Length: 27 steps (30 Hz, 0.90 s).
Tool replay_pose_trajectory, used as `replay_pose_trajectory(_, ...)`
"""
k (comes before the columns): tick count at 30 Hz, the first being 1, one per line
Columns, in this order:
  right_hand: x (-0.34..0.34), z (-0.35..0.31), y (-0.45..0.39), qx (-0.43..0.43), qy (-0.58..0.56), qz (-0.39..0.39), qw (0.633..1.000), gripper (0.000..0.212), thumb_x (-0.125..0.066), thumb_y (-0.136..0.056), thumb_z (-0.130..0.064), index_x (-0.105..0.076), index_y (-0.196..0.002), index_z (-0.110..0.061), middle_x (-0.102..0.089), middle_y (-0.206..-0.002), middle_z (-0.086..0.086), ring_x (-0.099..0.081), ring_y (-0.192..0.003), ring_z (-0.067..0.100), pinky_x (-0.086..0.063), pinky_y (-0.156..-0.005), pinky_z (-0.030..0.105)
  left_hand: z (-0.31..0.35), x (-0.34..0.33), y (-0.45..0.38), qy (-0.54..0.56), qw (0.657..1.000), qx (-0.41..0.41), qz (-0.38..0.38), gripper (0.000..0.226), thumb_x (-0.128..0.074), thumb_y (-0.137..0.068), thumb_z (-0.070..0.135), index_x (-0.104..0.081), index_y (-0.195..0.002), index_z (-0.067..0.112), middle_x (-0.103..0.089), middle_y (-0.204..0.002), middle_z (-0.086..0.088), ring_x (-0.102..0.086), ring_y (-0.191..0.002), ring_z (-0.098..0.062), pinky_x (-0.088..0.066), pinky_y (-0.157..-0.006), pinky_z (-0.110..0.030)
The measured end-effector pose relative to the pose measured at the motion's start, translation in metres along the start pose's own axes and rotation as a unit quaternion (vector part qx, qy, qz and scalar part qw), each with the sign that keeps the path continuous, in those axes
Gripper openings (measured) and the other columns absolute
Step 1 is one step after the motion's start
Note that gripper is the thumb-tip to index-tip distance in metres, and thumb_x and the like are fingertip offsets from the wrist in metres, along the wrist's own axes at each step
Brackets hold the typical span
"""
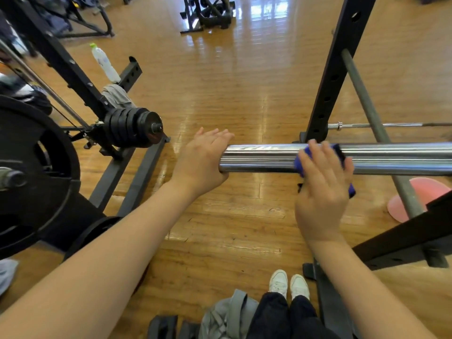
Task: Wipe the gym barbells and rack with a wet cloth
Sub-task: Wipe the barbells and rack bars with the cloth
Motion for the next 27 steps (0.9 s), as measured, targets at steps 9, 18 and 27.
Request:
replay_pose_trajectory(9, 0.024, 0.034, 0.000, 0.008, 0.027, 0.018, 0.999, 0.036, -0.046, -0.089, 0.012, -0.058, -0.120, -0.001, -0.053, -0.129, 0.017, -0.041, -0.130, 0.027, -0.016, -0.115, 0.044, -0.001, 0.000, 0.000, 0.011, 1.000, 0.003, -0.006, 0.071, -0.082, -0.055, 0.009, -0.059, -0.122, 0.002, -0.063, -0.120, -0.015, -0.058, -0.115, -0.033, -0.030, -0.105, -0.047)
replay_pose_trajectory(18, 0.013, 0.024, 0.004, 0.123, 0.004, -0.051, 0.991, 0.049, -0.054, -0.085, 0.013, -0.049, -0.129, -0.009, -0.048, -0.134, 0.010, -0.032, -0.137, 0.018, -0.019, -0.114, 0.044, 0.000, 0.001, 0.001, 0.008, 1.000, 0.006, -0.005, 0.069, -0.080, -0.057, 0.009, -0.059, -0.123, 0.001, -0.062, -0.122, -0.016, -0.057, -0.116, -0.033, -0.031, -0.106, -0.047)
replay_pose_trajectory(27, -0.004, -0.003, 0.011, 0.069, -0.016, -0.040, 0.997, 0.046, -0.049, -0.085, 0.015, -0.054, -0.125, -0.005, -0.047, -0.132, 0.011, -0.039, -0.130, 0.026, -0.014, -0.116, 0.043, 0.000, 0.001, 0.001, -0.001, 1.000, 0.007, -0.013, 0.070, -0.080, -0.058, 0.011, -0.058, -0.124, 0.002, -0.062, -0.123, -0.015, -0.057, -0.117, -0.033, -0.030, -0.106, -0.046)
Point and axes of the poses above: each hand's wrist, its own y-axis away from the middle knuckle, its own x-axis out of the back of the hand, z = x × y, the point moved 3 cm from there along -y, towards the middle knuckle
